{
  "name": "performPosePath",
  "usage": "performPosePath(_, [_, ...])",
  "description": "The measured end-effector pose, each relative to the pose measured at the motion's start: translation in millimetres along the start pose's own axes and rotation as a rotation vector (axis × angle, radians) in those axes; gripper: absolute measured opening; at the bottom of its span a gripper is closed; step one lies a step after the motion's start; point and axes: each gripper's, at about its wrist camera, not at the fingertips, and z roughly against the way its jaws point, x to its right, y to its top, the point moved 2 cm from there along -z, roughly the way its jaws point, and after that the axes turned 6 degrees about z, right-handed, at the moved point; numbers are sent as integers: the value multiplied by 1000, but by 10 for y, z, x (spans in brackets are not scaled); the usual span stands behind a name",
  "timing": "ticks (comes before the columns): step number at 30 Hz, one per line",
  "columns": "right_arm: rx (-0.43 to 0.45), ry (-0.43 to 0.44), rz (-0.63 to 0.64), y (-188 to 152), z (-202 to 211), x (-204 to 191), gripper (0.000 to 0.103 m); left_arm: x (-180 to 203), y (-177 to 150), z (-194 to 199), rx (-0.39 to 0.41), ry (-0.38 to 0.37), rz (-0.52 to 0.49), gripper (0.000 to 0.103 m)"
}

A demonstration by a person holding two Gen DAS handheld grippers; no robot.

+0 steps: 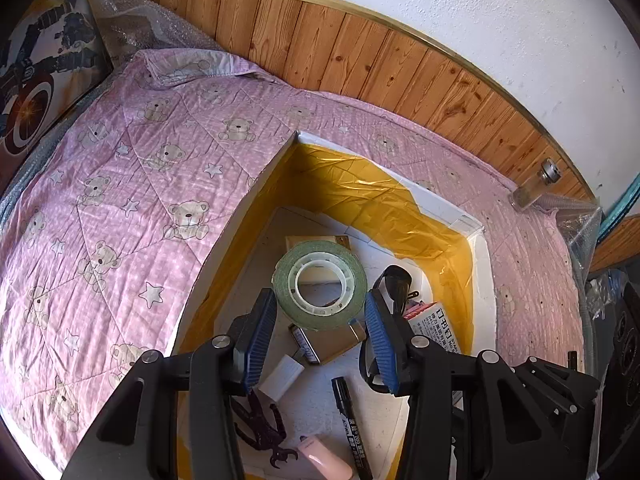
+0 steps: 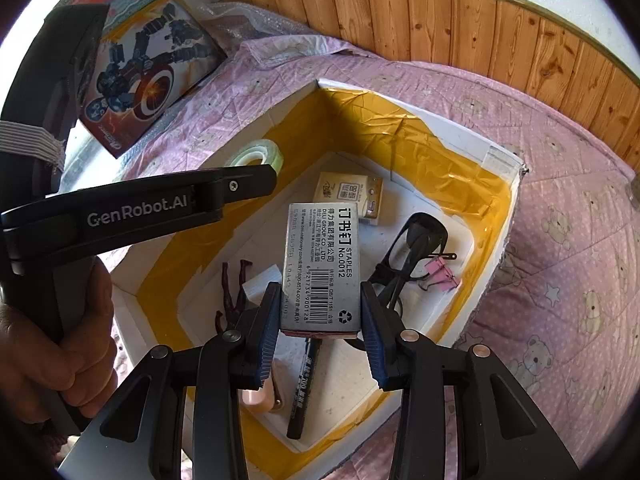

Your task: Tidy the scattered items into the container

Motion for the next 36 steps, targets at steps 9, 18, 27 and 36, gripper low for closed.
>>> performPosePath(9, [-12, -13, -41, -67, -66, 88, 43, -150, 28, -158, -18, 7, 62, 52])
performPosePath(18, [-20, -11, -31, -144, -28, -15, 43, -228, -40, -83, -20, -1, 77, 52])
performPosePath(27, [-15, -27, -20, -266, 120, -153, 46, -142, -257, 104, -19, -10, 52, 52])
performPosePath(36, [-1, -40, -14, -434, 360, -267, 47, -4, -510, 332, -7, -5, 18, 52])
